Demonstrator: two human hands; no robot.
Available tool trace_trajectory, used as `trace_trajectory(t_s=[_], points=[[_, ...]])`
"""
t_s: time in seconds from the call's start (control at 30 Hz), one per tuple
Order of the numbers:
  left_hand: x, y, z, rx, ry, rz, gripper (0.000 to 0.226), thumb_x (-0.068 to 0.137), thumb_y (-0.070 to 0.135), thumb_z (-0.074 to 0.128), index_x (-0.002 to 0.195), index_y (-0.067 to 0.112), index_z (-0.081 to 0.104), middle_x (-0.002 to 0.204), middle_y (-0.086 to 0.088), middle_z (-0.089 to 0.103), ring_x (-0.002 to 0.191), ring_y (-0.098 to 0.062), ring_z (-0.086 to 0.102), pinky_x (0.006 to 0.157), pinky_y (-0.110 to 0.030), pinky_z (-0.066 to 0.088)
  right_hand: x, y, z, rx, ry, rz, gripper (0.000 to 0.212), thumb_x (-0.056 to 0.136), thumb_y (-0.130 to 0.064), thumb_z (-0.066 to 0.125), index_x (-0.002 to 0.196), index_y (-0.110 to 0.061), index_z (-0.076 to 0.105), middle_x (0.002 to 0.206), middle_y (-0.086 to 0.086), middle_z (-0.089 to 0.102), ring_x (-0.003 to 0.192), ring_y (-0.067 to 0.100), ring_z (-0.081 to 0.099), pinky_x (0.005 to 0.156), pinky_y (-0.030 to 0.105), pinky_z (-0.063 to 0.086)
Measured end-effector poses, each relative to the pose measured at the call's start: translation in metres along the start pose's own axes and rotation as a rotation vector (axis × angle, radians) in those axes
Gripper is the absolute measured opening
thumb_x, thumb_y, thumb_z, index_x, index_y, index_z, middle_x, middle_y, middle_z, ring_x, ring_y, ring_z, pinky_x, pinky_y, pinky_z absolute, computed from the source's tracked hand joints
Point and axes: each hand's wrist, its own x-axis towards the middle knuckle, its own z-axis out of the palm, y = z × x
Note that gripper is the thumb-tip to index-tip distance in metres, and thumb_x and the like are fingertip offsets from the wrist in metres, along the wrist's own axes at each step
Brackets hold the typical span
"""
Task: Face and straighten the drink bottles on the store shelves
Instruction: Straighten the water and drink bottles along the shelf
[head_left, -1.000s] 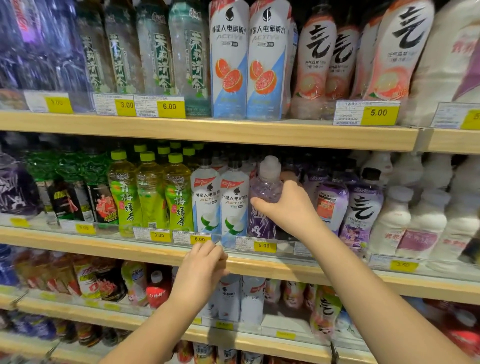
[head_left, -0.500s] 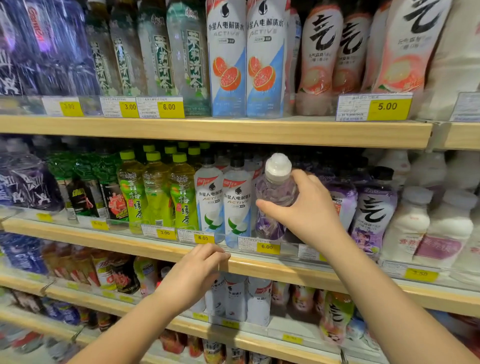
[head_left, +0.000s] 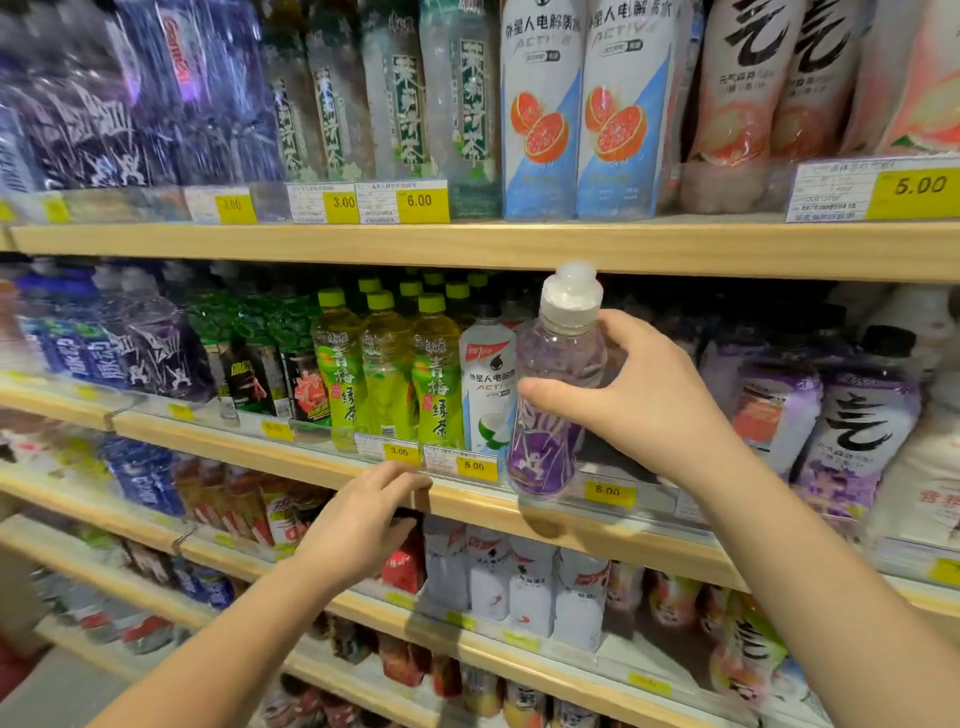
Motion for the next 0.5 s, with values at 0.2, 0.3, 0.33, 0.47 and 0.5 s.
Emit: trace_trajectory(t_s=[0.2, 0.3, 0.33, 0.47, 0.5], points=[[-0.013, -0.057, -0.008, 0.026, -0.027, -0.007, 0.057, 0.091, 0.022, 0.062, 0.143, 0.033, 0.041, 0.147, 0.006, 0.039, 0.126, -0.020, 0.048, 0.098, -0.035, 0.046, 0.006, -0.030, 0.056, 0.006, -0.023, 0.041, 0.056, 0.066, -0.060, 0.087, 0.115, -0.043, 0.066, 0.116, -0.020, 0.068, 0.104, -0.004, 0.062, 0.085, 0.023, 0.047], [-0.017, -0.097, -0.011, 0.035, -0.016, -0.010, 0.055, 0.093, 0.025, 0.058, 0.144, 0.036, 0.038, 0.147, 0.005, 0.039, 0.127, -0.020, 0.046, 0.100, -0.036, 0.044, 0.013, -0.052, 0.095, 0.036, -0.028, 0.064, 0.050, 0.066, -0.057, 0.089, 0.109, -0.045, 0.066, 0.108, -0.024, 0.071, 0.095, -0.013, 0.064, 0.079, 0.018, 0.047], [-0.019, -0.109, -0.011, 0.031, -0.013, -0.010, 0.055, 0.093, 0.027, 0.058, 0.143, 0.036, 0.038, 0.146, 0.005, 0.039, 0.127, -0.021, 0.046, 0.100, -0.037, 0.044, 0.016, -0.057, 0.109, 0.047, -0.032, 0.073, 0.050, 0.066, -0.056, 0.090, 0.109, -0.045, 0.067, 0.106, -0.025, 0.072, 0.094, -0.013, 0.064, 0.078, 0.017, 0.048], [-0.026, -0.161, -0.014, 0.008, 0.004, 0.038, 0.056, 0.088, 0.030, 0.063, 0.140, 0.038, 0.040, 0.140, 0.007, 0.042, 0.127, -0.019, 0.044, 0.101, -0.037, 0.044, 0.026, -0.077, 0.163, 0.049, -0.048, 0.098, 0.061, 0.064, -0.060, 0.089, 0.117, -0.042, 0.066, 0.111, -0.022, 0.072, 0.100, -0.006, 0.066, 0.083, 0.024, 0.052], [-0.028, -0.174, -0.016, 0.000, 0.005, 0.035, 0.056, 0.088, 0.031, 0.063, 0.139, 0.039, 0.040, 0.140, 0.009, 0.042, 0.127, -0.017, 0.044, 0.100, -0.036, 0.044, 0.028, -0.083, 0.176, 0.034, -0.051, 0.097, 0.065, 0.063, -0.064, 0.088, 0.119, -0.042, 0.065, 0.113, -0.022, 0.071, 0.100, -0.008, 0.065, 0.080, 0.020, 0.051]])
